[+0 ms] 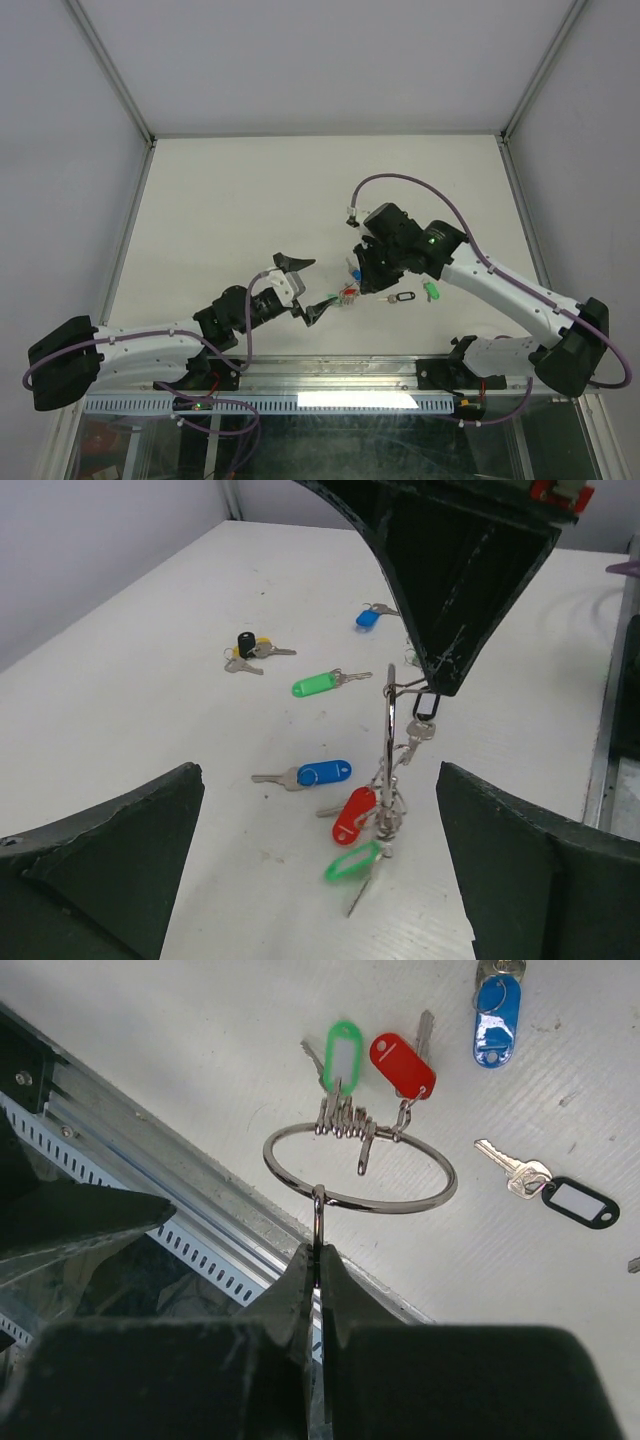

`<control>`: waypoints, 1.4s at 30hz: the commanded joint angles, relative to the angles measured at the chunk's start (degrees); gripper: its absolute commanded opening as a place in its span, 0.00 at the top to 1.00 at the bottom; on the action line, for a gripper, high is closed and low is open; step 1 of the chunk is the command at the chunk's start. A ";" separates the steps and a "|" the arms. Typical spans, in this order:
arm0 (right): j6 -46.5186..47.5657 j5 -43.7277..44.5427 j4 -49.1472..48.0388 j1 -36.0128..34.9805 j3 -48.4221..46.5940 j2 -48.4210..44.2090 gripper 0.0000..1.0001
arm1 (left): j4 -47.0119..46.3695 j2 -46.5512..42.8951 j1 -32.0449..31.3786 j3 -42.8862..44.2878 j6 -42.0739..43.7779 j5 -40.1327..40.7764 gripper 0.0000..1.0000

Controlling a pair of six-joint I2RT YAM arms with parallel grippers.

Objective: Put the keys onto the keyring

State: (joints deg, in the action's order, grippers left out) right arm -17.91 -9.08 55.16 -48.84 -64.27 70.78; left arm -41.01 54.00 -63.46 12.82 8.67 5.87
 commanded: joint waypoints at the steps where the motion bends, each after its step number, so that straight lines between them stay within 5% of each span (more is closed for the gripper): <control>1: 1.64 -2.21 3.17 0.26 -5.03 -1.75 1.00 | -4.32 1.12 -0.79 3.05 9.38 -3.01 0.01; 10: 1.64 -3.31 5.26 0.24 -8.81 -0.32 1.00 | -2.16 2.12 -0.79 5.21 22.21 -14.55 0.01; 17: 1.56 -4.70 5.49 0.24 -10.93 0.56 1.00 | -0.48 6.68 -0.83 9.20 25.72 -20.83 0.15; 42: 1.11 -10.80 6.13 0.24 -12.94 1.37 1.00 | 4.23 11.19 -1.13 14.57 37.88 -18.58 0.51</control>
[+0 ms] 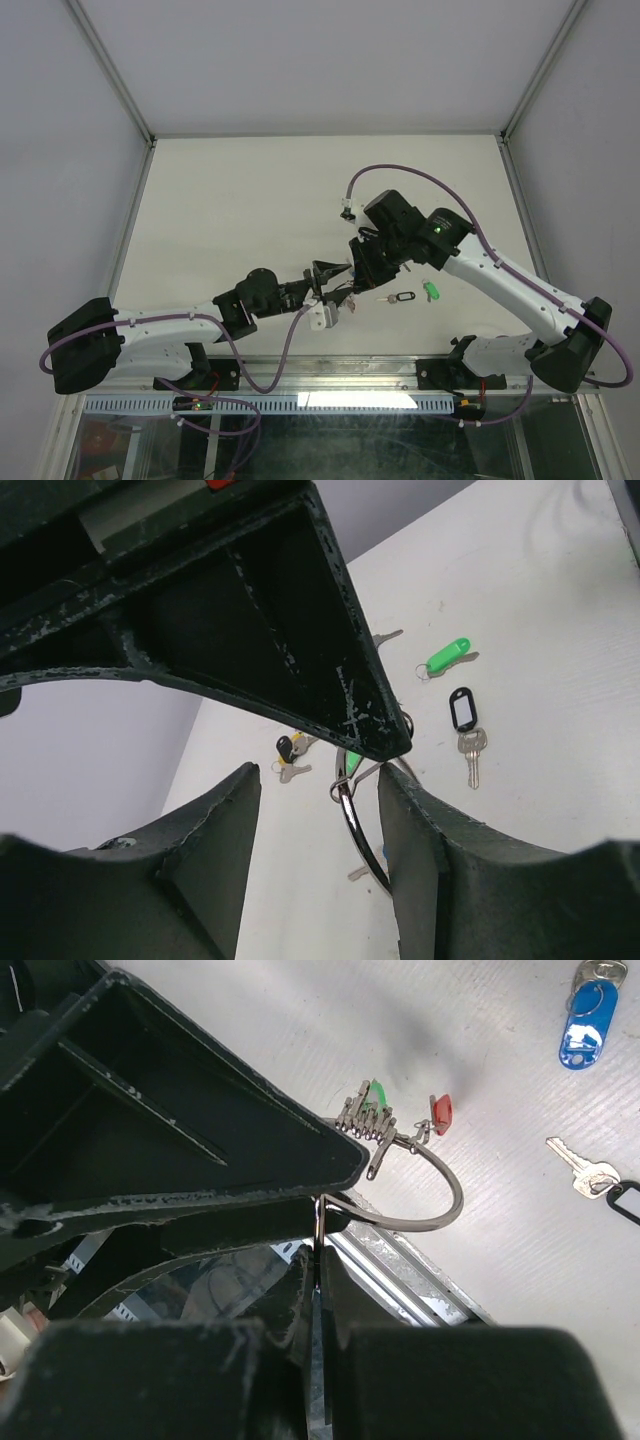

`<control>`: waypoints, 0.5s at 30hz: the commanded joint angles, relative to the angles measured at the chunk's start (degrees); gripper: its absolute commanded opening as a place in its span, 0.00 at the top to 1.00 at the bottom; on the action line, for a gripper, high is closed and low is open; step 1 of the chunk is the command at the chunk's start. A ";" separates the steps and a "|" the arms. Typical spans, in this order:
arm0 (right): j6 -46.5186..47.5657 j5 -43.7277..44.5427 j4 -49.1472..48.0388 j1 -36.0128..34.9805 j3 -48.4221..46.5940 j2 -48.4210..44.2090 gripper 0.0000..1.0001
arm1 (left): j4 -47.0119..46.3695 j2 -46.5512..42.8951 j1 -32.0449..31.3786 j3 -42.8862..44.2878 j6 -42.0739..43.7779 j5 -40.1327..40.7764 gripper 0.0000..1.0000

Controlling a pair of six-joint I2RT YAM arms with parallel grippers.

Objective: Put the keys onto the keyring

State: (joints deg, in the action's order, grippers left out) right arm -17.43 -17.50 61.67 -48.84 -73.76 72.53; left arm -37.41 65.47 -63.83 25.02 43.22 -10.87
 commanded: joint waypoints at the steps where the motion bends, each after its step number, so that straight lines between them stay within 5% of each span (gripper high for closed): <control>1: 0.71 -2.39 -0.22 0.24 -3.56 -0.21 1.00 | 0.97 -0.46 -0.77 2.31 3.74 -2.24 0.51; 9: 0.66 -2.40 -0.29 0.25 -3.74 -0.08 1.00 | 2.82 -1.06 -0.94 2.05 6.90 -6.72 0.49; 15: 0.79 -2.72 -0.31 0.24 -3.45 -0.17 1.00 | 3.55 -1.09 -1.11 2.92 7.40 -6.80 0.57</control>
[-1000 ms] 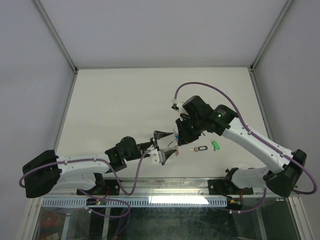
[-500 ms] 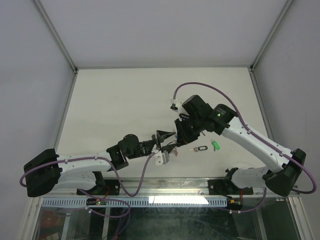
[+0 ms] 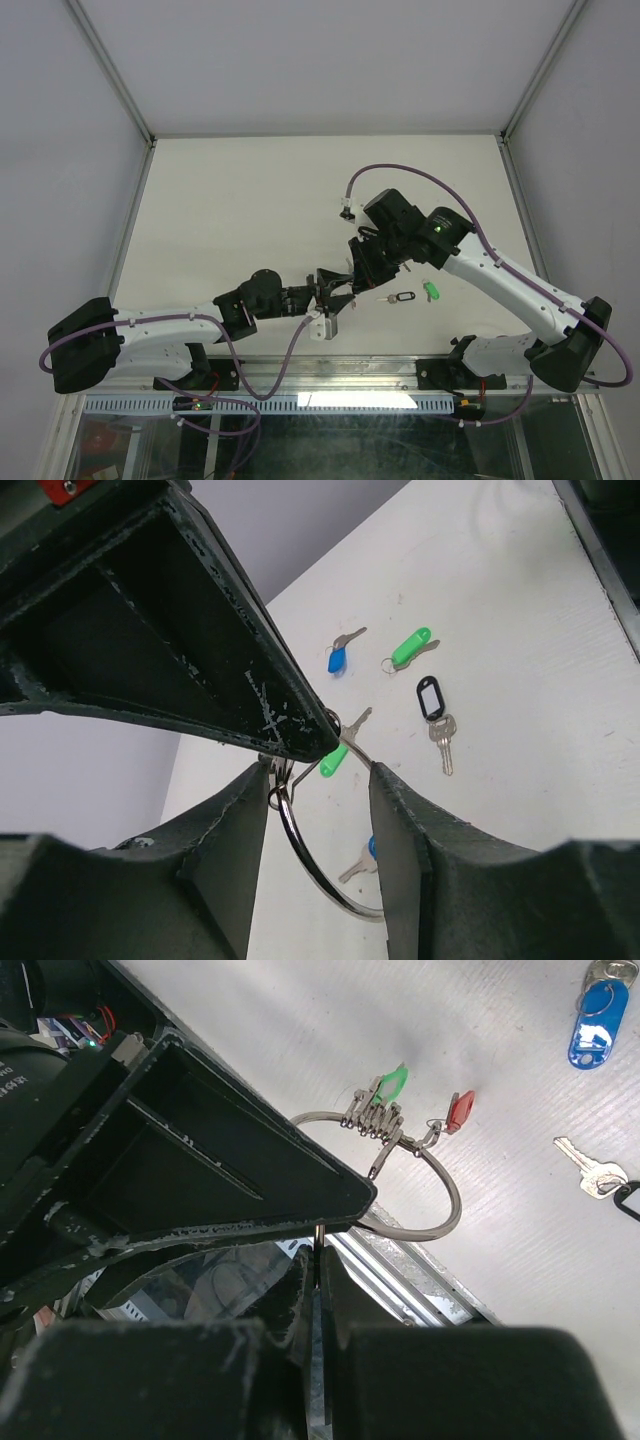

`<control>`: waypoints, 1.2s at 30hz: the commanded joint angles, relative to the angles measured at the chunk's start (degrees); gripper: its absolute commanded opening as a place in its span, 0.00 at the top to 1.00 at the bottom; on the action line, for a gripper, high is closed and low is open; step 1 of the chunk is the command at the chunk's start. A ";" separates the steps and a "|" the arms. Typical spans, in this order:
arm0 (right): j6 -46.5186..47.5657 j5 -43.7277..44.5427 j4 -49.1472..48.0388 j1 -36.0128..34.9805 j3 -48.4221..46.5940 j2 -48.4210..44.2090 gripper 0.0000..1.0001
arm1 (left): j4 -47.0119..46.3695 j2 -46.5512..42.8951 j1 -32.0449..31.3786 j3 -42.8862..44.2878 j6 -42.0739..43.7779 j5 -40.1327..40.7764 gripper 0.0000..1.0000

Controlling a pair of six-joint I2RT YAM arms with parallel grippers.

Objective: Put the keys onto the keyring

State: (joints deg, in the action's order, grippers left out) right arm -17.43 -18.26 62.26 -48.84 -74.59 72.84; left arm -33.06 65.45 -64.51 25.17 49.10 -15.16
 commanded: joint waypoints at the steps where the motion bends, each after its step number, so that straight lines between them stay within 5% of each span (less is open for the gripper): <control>1: 0.76 -1.95 -0.89 0.24 -2.59 -0.46 1.00 | -0.67 -1.11 -0.41 2.85 1.52 -2.78 0.58; 15: 0.76 -2.15 -0.89 0.24 -2.78 -0.58 1.00 | 3.23 -0.35 -0.61 5.02 2.30 -1.93 0.80; 21: 0.81 -2.35 -0.82 0.24 -3.17 -0.40 1.00 | 3.93 -0.06 -0.60 4.95 1.88 -1.28 1.00; 24: 0.73 -1.08 -0.97 0.25 -3.10 -0.76 0.99 | 3.70 -0.16 -0.56 5.10 1.04 0.07 1.00; 31: -1.49 7.34 -5.63 0.24 -0.85 -6.45 0.66 | 1.78 0.10 -0.61 5.30 -5.09 4.79 1.00; 36: -4.02 11.86 -12.24 0.24 3.73 -11.70 0.60 | 0.35 0.29 -0.49 5.76 -11.66 7.97 1.00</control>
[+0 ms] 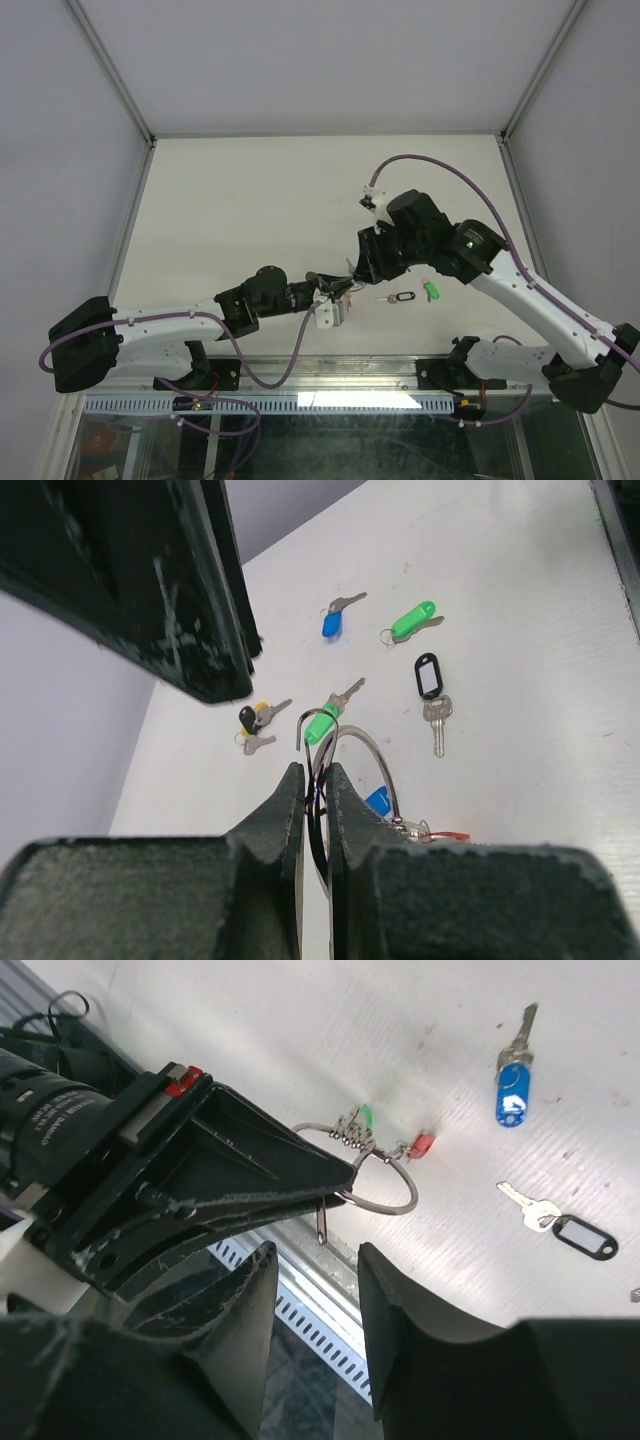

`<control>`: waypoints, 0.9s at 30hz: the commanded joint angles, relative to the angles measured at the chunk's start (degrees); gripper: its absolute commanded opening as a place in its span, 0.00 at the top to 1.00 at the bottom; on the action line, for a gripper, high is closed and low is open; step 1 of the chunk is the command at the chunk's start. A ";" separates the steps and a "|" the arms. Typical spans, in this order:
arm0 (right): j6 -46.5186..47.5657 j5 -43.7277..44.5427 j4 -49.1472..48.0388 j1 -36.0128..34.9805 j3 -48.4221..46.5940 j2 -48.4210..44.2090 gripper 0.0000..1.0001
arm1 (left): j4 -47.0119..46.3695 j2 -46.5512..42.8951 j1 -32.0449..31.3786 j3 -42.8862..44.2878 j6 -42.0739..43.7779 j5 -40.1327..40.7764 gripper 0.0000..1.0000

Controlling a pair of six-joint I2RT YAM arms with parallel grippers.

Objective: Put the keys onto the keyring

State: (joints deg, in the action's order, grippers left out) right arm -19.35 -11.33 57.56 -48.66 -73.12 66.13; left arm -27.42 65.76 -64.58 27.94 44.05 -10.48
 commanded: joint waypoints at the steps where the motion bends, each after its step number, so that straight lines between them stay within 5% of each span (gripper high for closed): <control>1: -2.31 5.41 -8.78 0.07 3.16 -5.87 0.59 | -5.63 0.06 -0.42 3.01 -8.00 4.03 1.00; 13: -2.27 3.72 -14.04 0.08 7.03 -7.31 0.63 | -4.04 1.48 -0.47 6.78 -20.27 9.56 1.00; 27: -4.36 20.42 -10.52 0.06 7.98 -9.96 0.66 | -5.44 -2.63 -0.06 0.66 -11.68 11.28 1.00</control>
State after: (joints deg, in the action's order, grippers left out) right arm -22.09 0.73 47.42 -48.66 -65.69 58.24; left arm -28.77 66.52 -64.55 30.76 28.40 -1.28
